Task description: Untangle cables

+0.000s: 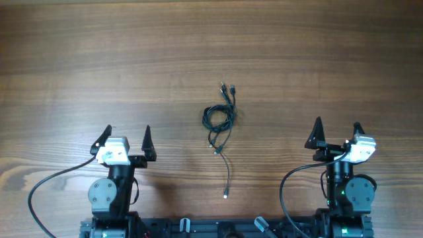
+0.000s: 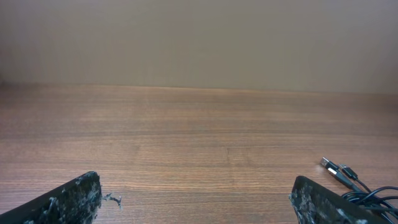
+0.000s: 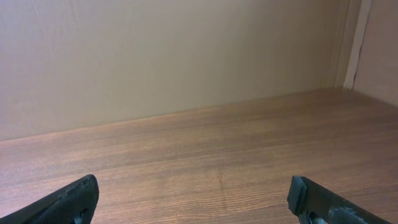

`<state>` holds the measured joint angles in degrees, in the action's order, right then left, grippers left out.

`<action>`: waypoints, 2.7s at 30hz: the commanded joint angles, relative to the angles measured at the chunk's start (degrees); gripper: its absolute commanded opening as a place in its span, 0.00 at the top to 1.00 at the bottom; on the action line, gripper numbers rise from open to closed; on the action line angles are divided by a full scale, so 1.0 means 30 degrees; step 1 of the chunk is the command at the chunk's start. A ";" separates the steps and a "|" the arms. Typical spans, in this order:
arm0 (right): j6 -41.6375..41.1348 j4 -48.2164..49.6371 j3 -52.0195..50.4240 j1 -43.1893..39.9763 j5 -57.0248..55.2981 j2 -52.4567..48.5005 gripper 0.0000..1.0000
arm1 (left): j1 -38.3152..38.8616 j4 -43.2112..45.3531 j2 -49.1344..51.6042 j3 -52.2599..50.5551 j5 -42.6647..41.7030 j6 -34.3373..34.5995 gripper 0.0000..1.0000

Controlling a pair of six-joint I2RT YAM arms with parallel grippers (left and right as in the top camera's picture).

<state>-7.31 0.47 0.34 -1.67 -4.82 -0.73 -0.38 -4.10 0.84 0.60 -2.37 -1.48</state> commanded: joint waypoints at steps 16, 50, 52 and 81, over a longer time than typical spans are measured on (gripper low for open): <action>-0.0109 0.0160 -0.0015 -0.0073 -0.0255 0.0153 0.00 | 0.0087 0.0277 -0.0007 -0.0095 0.0189 -0.0372 0.00; -0.0109 0.0153 -0.0015 -0.0073 -0.0248 0.0153 0.00 | 0.0073 0.1005 0.0087 0.3242 0.0605 0.5799 0.00; -0.0109 0.0153 -0.0015 -0.0073 -0.0248 0.0153 0.00 | 0.0073 0.0386 0.0321 0.4284 0.0605 0.5799 0.00; -0.0102 0.0153 -0.0015 -0.0073 -0.0248 0.0153 0.00 | 0.0211 -0.9355 2.0181 2.1806 -1.1562 0.6295 0.00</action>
<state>-7.31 0.67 0.34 -1.67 -4.82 -0.73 -0.38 -27.29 55.29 65.67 -32.60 17.12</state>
